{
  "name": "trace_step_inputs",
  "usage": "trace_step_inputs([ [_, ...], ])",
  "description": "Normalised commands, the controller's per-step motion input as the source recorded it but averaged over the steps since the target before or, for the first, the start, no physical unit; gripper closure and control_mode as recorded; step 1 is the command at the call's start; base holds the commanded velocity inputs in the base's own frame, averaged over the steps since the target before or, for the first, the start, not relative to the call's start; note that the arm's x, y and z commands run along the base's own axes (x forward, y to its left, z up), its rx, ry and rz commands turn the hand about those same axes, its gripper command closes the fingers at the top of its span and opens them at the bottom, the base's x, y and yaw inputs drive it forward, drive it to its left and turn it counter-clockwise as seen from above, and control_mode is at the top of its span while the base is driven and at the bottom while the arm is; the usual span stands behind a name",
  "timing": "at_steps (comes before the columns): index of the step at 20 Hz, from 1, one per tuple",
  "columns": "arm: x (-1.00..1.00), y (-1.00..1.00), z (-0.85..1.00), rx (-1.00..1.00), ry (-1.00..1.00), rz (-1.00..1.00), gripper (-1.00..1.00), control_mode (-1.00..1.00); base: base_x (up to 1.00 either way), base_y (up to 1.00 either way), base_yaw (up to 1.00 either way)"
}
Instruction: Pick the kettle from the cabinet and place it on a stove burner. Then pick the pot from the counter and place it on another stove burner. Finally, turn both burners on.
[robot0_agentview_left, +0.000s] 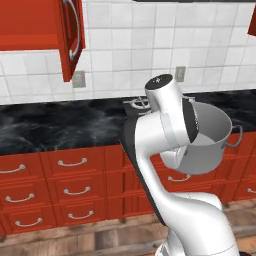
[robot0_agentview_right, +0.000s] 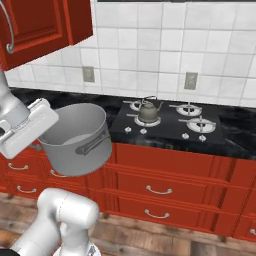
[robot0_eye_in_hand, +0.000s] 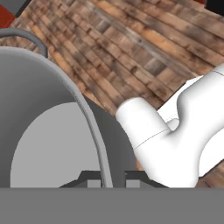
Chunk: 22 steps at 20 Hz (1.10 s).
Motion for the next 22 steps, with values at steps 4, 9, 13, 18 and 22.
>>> trace_step_inputs([
  [4,0.0,0.0,0.0,0.0,0.0,0.0,1.0,1.0,0.43,-0.56,0.08],
  [9,0.0,0.0,0.0,0.0,0.0,0.0,1.0,1.0,0.45,-0.54,0.06],
  [13,0.0,0.0,0.0,0.0,0.0,0.0,1.0,1.0,0.44,-0.56,0.04],
  [18,0.0,0.0,0.0,0.0,0.0,0.0,1.0,1.0,0.42,-0.56,0.04],
  [22,0.0,0.0,0.0,0.0,0.0,0.0,1.0,1.0,0.39,-0.56,0.03],
])
